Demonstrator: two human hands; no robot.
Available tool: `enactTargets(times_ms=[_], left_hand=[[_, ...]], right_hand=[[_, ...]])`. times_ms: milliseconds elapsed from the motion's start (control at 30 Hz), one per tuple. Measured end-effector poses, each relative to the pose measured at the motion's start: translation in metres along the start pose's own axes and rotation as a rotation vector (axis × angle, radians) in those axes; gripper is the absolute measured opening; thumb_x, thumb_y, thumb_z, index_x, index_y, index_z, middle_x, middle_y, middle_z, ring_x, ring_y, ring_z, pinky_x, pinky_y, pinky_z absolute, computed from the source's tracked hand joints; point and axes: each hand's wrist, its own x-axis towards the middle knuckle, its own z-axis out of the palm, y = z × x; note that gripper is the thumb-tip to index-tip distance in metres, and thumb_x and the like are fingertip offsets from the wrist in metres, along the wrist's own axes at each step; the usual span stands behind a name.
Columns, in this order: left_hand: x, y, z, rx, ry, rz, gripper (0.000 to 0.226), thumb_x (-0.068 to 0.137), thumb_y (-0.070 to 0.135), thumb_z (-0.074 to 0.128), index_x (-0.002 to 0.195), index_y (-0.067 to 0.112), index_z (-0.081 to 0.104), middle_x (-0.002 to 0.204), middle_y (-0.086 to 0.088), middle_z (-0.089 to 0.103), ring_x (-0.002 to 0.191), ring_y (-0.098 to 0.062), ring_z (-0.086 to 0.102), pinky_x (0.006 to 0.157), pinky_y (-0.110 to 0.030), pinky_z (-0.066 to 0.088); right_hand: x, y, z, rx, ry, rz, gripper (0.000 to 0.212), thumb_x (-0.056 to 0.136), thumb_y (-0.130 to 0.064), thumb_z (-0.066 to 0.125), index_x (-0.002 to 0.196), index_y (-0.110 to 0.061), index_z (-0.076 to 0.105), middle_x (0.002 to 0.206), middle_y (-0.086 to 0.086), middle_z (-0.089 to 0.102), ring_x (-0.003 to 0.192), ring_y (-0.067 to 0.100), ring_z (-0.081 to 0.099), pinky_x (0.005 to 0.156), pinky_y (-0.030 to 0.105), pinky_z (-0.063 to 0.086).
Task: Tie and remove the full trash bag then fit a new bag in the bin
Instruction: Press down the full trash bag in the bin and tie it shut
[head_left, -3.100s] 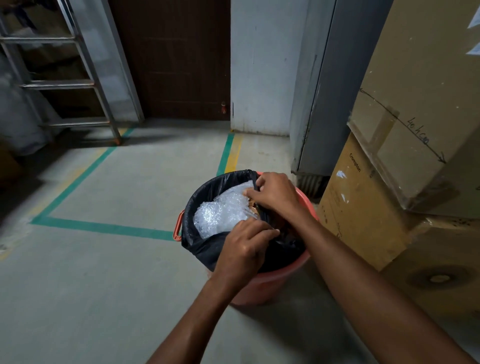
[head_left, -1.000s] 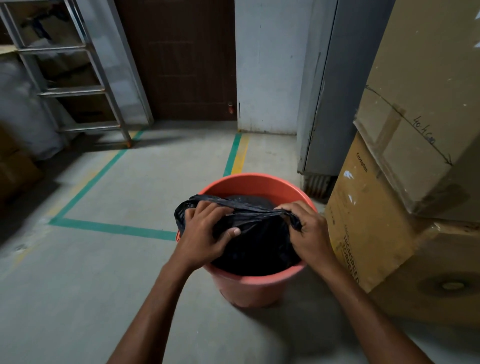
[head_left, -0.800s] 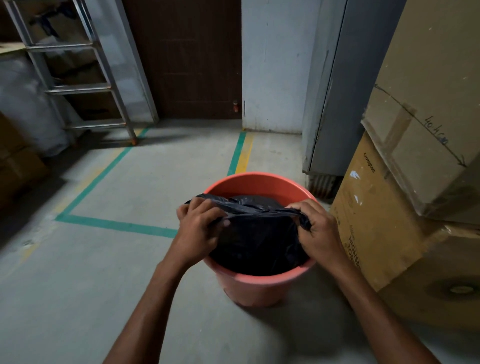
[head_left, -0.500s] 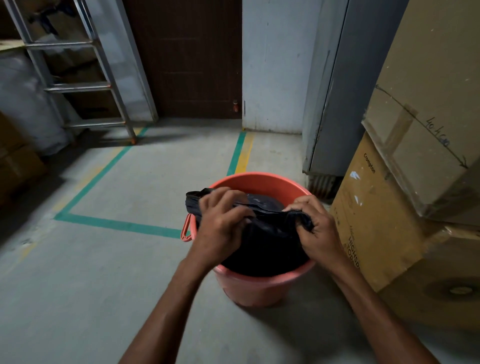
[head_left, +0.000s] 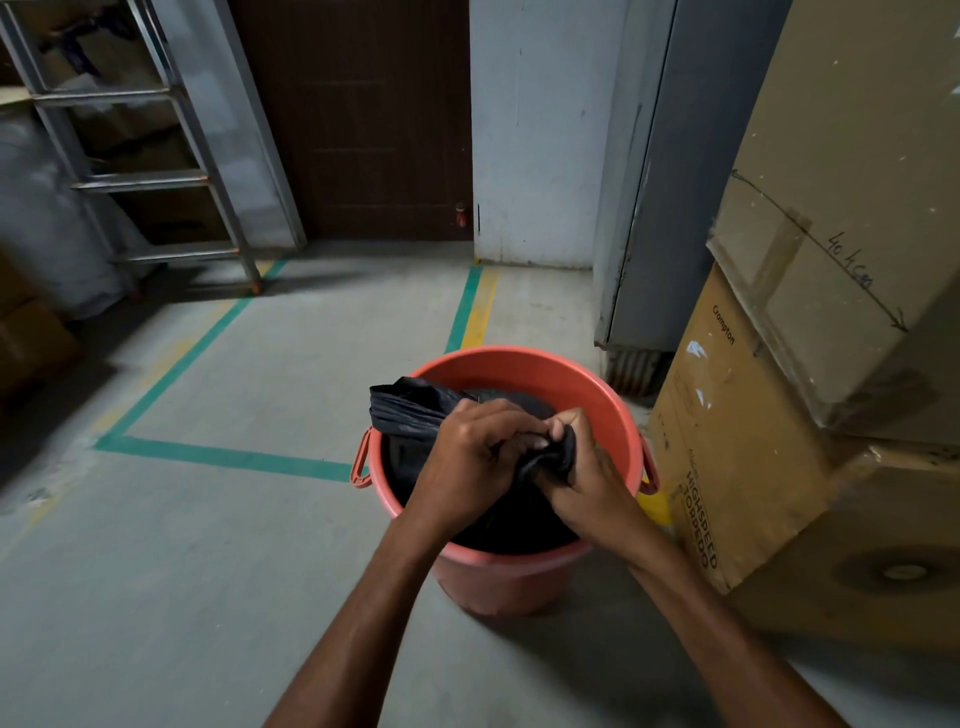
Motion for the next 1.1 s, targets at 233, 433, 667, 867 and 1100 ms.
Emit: enactTargets(times_ms=[233,433,667,867,1100], left_hand=[[0.001,0.002,-0.002,0.115,0.061,0.053,0.006,0.095,0.017,0.07,0.099,0.019,0.074,0.091,0.01,0.071,0.086,-0.013,0.063,0.078,-0.039,0.042],[-0.013,-0.033,-0.038,0.408,0.357,-0.579,0.014,0.093,0.033,0.071,0.092,0.019,0.075,0.096,-0.001,0.072,0.101,-0.029,0.063,0.088,-0.044,0.043],[-0.034,-0.066,-0.059,0.121,0.266,-1.195,0.092,0.07,0.061,0.075,0.14,0.006,0.055,0.112,-0.02,0.071,0.104,-0.041,0.069,0.089,-0.053,0.058],[-0.027,-0.051,-0.057,-0.034,0.383,-0.942,0.017,0.086,0.028,0.074,0.08,0.012,0.078,0.068,-0.003,0.074,0.07,-0.021,0.072,0.07,-0.043,0.06],[-0.008,-0.028,-0.06,0.06,0.44,-0.537,0.022,0.104,0.023,0.055,0.084,0.013,0.056,0.087,0.001,0.057,0.086,-0.019,0.055,0.076,-0.033,0.043]], right_hand=[[0.002,-0.002,0.0,-0.079,0.066,-0.133,0.043,0.086,0.001,0.066,0.117,-0.029,0.066,0.109,-0.016,0.072,0.107,-0.003,0.066,0.088,0.021,0.053],[-0.003,0.002,-0.006,-0.194,0.0,-0.229,0.041,0.078,0.012,0.067,0.11,-0.012,0.074,0.105,-0.002,0.073,0.103,0.011,0.07,0.09,0.025,0.055],[-0.007,-0.002,-0.015,-0.262,-0.158,-0.284,0.03,0.081,0.001,0.069,0.105,-0.017,0.074,0.097,-0.006,0.071,0.091,0.011,0.07,0.079,0.032,0.056],[-0.008,-0.006,-0.019,-0.243,-0.111,-0.219,0.031,0.082,0.002,0.063,0.104,-0.016,0.072,0.098,-0.004,0.072,0.096,0.012,0.069,0.082,0.035,0.054],[-0.008,-0.007,-0.035,-0.233,0.06,-0.055,0.027,0.091,-0.003,0.069,0.111,-0.02,0.074,0.101,-0.009,0.075,0.099,0.002,0.068,0.082,0.015,0.05]])
